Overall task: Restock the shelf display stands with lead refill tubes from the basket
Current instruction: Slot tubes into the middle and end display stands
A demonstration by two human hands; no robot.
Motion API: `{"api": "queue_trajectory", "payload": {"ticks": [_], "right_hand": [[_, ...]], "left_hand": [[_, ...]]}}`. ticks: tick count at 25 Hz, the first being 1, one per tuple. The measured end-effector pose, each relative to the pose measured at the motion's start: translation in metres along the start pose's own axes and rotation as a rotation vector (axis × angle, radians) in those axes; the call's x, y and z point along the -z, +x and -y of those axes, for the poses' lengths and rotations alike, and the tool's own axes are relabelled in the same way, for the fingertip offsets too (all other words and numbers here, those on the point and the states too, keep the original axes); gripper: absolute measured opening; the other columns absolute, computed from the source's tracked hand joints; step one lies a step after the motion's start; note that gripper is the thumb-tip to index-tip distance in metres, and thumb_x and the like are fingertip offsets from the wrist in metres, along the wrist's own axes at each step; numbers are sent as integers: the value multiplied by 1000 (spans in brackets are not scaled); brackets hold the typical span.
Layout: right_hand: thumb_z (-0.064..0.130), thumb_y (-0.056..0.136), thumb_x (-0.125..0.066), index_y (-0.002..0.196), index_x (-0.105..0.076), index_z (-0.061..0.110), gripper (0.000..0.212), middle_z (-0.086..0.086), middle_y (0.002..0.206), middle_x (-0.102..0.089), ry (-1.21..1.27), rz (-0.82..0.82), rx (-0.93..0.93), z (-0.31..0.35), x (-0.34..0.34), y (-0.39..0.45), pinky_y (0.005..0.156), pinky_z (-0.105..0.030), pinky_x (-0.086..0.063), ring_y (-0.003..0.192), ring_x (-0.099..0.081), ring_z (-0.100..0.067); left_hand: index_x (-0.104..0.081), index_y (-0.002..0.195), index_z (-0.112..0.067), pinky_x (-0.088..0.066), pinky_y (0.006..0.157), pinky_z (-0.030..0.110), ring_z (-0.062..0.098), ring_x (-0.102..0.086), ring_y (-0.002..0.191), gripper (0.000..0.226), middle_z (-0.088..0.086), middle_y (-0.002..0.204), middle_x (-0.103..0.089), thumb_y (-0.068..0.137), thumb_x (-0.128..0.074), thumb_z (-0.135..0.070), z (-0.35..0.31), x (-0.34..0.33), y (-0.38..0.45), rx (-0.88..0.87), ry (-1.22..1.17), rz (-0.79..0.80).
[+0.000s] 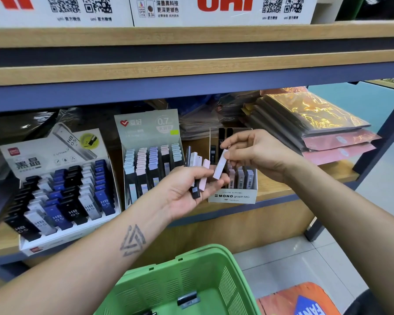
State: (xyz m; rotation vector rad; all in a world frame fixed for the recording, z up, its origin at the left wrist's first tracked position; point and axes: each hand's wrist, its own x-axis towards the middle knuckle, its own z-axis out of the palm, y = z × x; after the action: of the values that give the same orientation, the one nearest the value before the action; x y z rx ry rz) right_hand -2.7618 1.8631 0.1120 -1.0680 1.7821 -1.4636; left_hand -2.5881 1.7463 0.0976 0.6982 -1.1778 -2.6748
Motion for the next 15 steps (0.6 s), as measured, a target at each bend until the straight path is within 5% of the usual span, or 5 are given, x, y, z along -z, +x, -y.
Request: {"api": "queue_trajectory", "payload": {"ticks": [4, 11, 15], "right_hand": [[0, 85, -74, 109, -70, 0, 24, -22, 93, -74, 43, 16, 8, -1, 2, -2, 81, -38, -59, 84, -72, -28], [-5, 90, -67, 115, -67, -4, 25, -26, 102, -73, 162, 41, -61, 4, 2, -3, 86, -36, -62, 92, -74, -31], [1, 86, -74, 108, -71, 0, 22, -19, 91, -75, 49, -1, -53, 4, 1, -2, 74, -31, -61, 80, -72, -24]], "left_hand": [[-61, 114, 13, -54, 51, 16, 15, -65, 62, 22, 26, 92, -69, 96, -54, 4, 0, 4, 5, 18, 27, -42], [-63, 111, 12, -52, 52, 17, 15, -62, 60, 24, 15, 74, -66, 86, -64, 13, 2, 4, 11, -96, 64, -111], [-66, 107, 8, -52, 52, 17, 15, -63, 60, 22, 13, 73, -67, 86, -66, 12, 4, 3, 12, -132, 126, -136]]}}
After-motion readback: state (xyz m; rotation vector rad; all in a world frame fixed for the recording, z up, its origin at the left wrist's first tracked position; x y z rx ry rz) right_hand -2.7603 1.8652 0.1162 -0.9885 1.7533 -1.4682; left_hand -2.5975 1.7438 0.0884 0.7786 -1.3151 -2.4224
